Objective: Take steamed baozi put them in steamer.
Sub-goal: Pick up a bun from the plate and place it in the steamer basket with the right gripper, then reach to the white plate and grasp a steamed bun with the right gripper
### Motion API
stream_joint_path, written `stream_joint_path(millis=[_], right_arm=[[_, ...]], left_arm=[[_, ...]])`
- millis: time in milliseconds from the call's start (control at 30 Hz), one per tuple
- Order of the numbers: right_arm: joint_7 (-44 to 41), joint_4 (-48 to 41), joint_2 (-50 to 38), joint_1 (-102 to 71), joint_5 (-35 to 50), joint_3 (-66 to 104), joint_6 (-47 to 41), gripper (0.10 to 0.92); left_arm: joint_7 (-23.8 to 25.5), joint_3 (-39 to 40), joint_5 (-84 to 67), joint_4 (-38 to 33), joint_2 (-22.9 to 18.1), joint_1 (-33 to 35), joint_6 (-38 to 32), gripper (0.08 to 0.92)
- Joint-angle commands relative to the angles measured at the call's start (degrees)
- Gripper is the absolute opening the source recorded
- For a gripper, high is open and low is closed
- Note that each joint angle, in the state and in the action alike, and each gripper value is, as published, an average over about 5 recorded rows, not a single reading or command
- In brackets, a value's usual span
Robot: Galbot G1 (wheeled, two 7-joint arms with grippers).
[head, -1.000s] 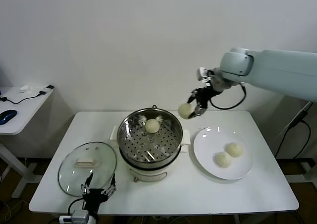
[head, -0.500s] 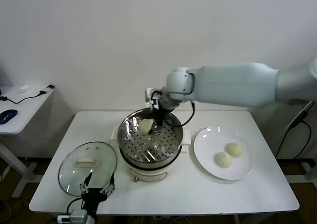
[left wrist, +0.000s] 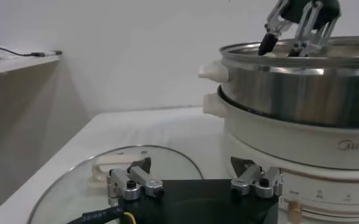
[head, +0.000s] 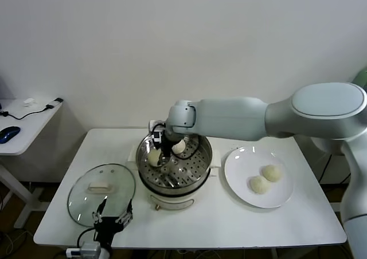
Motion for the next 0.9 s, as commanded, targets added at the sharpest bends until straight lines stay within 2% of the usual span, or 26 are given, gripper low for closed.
stream_joint_path(millis=[33, 133, 267, 500, 700, 900], right_arm=[[-0.28, -2.74, 1.34, -2.29, -0.66, 1.55, 1.26, 0.740], [-4.30, -0.80, -1.05, 1.26, -0.74, 1.26, 3.99, 0.802], [-11.24, 2.21, -6.06, 8.19, -1.20, -1.11, 8.84, 0.821], [-22.63, 10.39, -24.68, 22.54, -4.85, -8.20, 15.10, 0.823], [-25.96, 17.72, -39.71, 30.16, -12.57, -19.63, 16.82, 0.823], [-25.73, 19.14, -48.01, 23.99, -23.13, -24.74, 16.95, 0.823]], left_arm=[[0.03, 0.02, -0.03, 0.04, -0.03, -0.10, 0.04, 0.823], [0.03, -0.01, -0.04, 0.00, -0.03, -0.13, 0.08, 0.823], [0.05, -0.04, -0.02, -0.14, 0.04, -0.03, 0.10, 0.823], [0.07, -0.30, -0.04, -0.48, 0.09, 0.04, 0.12, 0.823], [0.08, -0.37, -0.06, -0.31, 0.24, -0.23, 0.16, 0.823], [0.06, -0.36, -0.07, 0.19, 0.13, -0.48, 0.05, 0.823]])
